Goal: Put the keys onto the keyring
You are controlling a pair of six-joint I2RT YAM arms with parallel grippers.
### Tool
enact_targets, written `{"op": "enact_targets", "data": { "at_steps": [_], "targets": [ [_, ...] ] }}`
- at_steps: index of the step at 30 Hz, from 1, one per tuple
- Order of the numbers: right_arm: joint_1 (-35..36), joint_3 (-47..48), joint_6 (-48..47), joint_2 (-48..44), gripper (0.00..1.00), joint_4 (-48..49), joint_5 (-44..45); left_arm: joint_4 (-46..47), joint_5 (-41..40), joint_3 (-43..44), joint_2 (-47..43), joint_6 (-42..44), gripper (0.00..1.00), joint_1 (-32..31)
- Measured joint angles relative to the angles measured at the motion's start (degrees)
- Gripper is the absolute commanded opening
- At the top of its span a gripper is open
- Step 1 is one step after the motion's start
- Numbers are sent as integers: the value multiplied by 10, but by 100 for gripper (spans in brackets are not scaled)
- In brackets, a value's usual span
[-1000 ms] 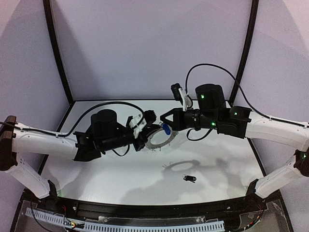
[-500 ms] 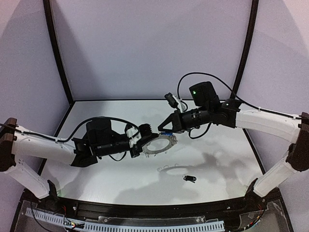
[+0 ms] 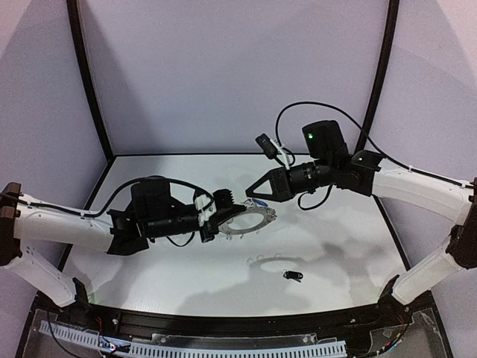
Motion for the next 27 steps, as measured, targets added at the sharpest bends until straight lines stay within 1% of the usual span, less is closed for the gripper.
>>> {"op": "enact_targets", "data": {
  "at_steps": [3,5,6,7,8,9,10,11,14,16,20,23,27],
  "targets": [
    [0,0,-23,-12,0,12,-17,-5,0,7,-3,-12,1,0],
    [-1,0,-39,-18,0,19,-35,-6,0,12,-4,-21,30,0],
    [-1,0,-42,-18,0,21,-39,-9,0,15,-4,-24,41,-1],
    [-2,0,-47,-18,0,24,-43,-16,-1,16,-4,-27,64,-1],
    [-3,0,-51,-18,0,27,-45,-24,-1,17,-4,-33,90,-1],
    [-4,1,-61,-18,0,30,-49,-49,-7,24,-2,-49,94,-3],
    [-4,2,-62,-18,0,30,-50,-54,-9,25,-1,-52,98,-3],
    [-3,3,-68,-19,0,29,-50,-64,-10,30,0,-56,99,-3],
    [4,10,-85,-19,0,25,-44,-76,-11,36,2,-64,99,-4],
    [14,12,-93,-21,0,25,-25,-74,-11,35,2,-74,99,-4],
    [32,12,-97,-25,0,23,27,-73,-10,34,-6,-101,99,-4],
    [45,12,-97,-25,0,21,78,-88,-11,40,-18,-118,99,-4],
    [63,23,-82,-25,0,-3,179,-123,-33,72,-24,-138,99,-4]
  ]
}}
